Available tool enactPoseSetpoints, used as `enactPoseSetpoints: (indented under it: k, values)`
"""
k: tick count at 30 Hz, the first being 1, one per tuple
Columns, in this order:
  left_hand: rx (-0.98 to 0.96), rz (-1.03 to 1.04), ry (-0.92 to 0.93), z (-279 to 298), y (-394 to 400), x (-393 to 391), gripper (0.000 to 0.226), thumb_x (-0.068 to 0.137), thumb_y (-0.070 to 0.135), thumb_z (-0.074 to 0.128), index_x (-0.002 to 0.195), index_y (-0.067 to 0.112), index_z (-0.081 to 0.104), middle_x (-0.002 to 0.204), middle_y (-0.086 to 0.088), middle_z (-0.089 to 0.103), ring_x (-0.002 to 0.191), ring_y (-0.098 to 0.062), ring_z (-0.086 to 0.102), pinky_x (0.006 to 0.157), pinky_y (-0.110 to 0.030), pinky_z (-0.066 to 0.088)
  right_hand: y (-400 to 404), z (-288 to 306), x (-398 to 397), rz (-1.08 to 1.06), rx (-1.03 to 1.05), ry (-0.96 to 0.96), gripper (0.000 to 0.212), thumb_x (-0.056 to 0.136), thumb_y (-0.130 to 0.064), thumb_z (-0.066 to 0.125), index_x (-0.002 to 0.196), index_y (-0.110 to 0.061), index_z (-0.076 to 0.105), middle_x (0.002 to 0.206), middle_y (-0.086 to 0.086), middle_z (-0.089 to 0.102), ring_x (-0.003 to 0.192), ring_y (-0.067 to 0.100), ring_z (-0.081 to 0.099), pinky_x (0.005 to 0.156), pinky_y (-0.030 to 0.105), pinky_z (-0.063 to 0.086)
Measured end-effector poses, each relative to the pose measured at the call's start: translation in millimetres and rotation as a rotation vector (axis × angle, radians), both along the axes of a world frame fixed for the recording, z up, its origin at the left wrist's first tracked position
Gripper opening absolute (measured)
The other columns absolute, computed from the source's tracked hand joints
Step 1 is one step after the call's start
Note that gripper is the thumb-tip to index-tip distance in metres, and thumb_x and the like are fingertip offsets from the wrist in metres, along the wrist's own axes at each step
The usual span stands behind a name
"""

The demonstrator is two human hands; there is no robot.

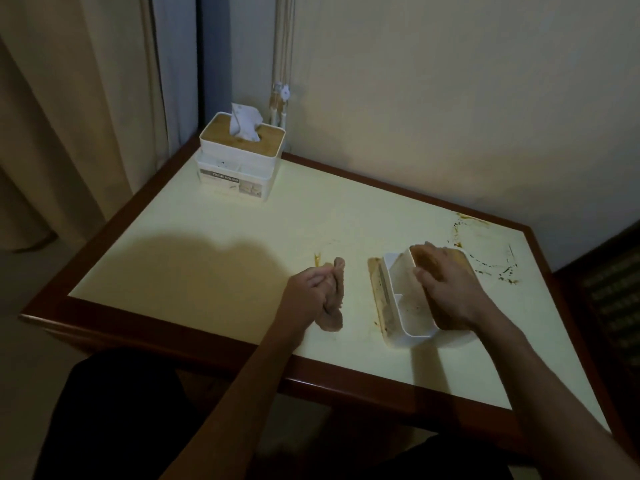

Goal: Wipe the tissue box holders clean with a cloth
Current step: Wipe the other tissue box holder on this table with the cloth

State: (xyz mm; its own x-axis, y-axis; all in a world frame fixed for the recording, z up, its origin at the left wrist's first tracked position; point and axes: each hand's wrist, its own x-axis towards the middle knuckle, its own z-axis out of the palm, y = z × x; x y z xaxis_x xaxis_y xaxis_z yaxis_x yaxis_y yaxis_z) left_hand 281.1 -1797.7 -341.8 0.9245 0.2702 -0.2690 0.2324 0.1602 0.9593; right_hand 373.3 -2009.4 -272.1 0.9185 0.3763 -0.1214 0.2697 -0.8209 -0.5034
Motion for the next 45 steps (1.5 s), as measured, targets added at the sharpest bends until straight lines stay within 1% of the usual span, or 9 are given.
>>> enactPoseSetpoints:
  k: [3,5,13,18,23,29,36,41,45]
  values:
    - [-0.011,0.003,0.003,-9.6,0.4,-1.2,0.031,0.094,0.002,0.050,0.123,0.005,0.060,0.120,-0.012,0.065,0.104,-0.024,0.065,0.093,-0.035,0.053,-1.5,-17.6,1.1,0.033,-0.212,0.058,0.052,0.103,-0.037,0.024,0.152,-0.031,0.006,0.160,-0.004,-0.002,0.147,0.023,-0.003,0.118,0.049,0.005]
    - [-0.026,0.018,0.021,-16.4,-0.1,-1.2,0.032,0.093,0.003,0.052,0.123,0.008,0.061,0.121,-0.011,0.065,0.110,-0.023,0.063,0.096,-0.040,0.051,-6.0,-20.5,3.1,0.049,-0.222,0.064,0.050,0.104,-0.035,0.017,0.151,-0.032,0.002,0.160,-0.007,-0.007,0.147,0.019,-0.010,0.117,0.046,-0.002]
    - [-0.076,0.039,-0.006,-26.3,-7.4,15.2,0.030,0.094,0.007,0.055,0.124,0.008,0.060,0.111,-0.004,0.069,0.097,-0.012,0.066,0.083,-0.022,0.054,-2.4,-2.1,19.2,-0.036,0.069,0.222,0.045,0.104,-0.028,0.027,0.148,-0.035,0.024,0.157,-0.016,0.008,0.146,0.012,-0.002,0.119,0.043,0.001]
    - [0.010,-0.044,-0.077,-16.9,-5.8,44.6,0.030,0.097,0.006,0.050,0.125,0.008,0.060,0.115,-0.002,0.064,0.084,0.007,0.060,0.063,-0.003,0.044,-16.4,-16.2,25.8,0.079,-0.228,0.025,0.054,0.097,-0.047,0.018,0.150,-0.036,0.009,0.160,-0.008,-0.001,0.147,0.019,-0.008,0.116,0.047,0.001]
    - [0.051,-0.229,-0.172,-9.3,-2.4,93.4,0.035,0.094,-0.002,0.049,0.125,0.009,0.061,0.118,-0.001,0.064,0.101,-0.002,0.059,0.078,-0.004,0.044,-18.7,-27.7,30.6,0.114,-0.306,-0.025,0.053,0.088,-0.054,0.006,0.139,-0.050,-0.008,0.159,-0.011,-0.009,0.147,0.018,-0.011,0.116,0.053,0.000]
    - [0.056,-0.332,-0.178,-14.7,-11.3,124.0,0.031,0.097,0.006,0.046,0.117,0.017,0.068,0.114,0.002,0.068,0.108,-0.011,0.061,0.090,-0.020,0.050,-20.5,-31.8,32.7,0.117,-0.363,-0.050,0.050,0.088,-0.056,0.004,0.136,-0.057,-0.013,0.159,-0.014,-0.009,0.146,0.016,-0.012,0.112,0.059,-0.003]
    - [0.007,0.001,-0.177,-33.3,-41.7,69.6,0.032,0.086,0.006,0.066,0.116,0.017,0.068,0.108,-0.011,0.066,0.095,-0.012,0.060,0.078,-0.013,0.049,-17.0,-32.5,29.1,0.080,-0.373,-0.068,0.052,0.088,-0.052,0.002,0.138,-0.054,-0.012,0.159,-0.013,-0.010,0.146,0.013,-0.013,0.112,0.058,-0.004]
    - [-0.090,0.114,-0.117,-30.7,-103.1,-11.0,0.015,0.085,0.006,0.067,0.090,0.021,0.067,0.097,0.012,0.064,0.093,-0.006,0.063,0.080,-0.025,0.056,-14.8,-32.1,27.2,0.069,-0.387,-0.069,0.055,0.088,-0.051,0.002,0.142,-0.051,-0.010,0.158,-0.014,-0.012,0.146,0.012,-0.014,0.112,0.057,-0.005]
    - [-0.155,0.189,-0.107,-25.2,-114.3,-12.8,0.022,0.087,-0.001,0.061,0.083,0.021,0.062,0.089,0.002,0.062,0.083,0.006,0.058,0.072,-0.008,0.046,-15.7,-31.6,27.6,0.082,-0.380,-0.073,0.053,0.089,-0.052,0.002,0.140,-0.052,-0.011,0.158,-0.014,-0.013,0.146,0.013,-0.014,0.112,0.057,-0.005]
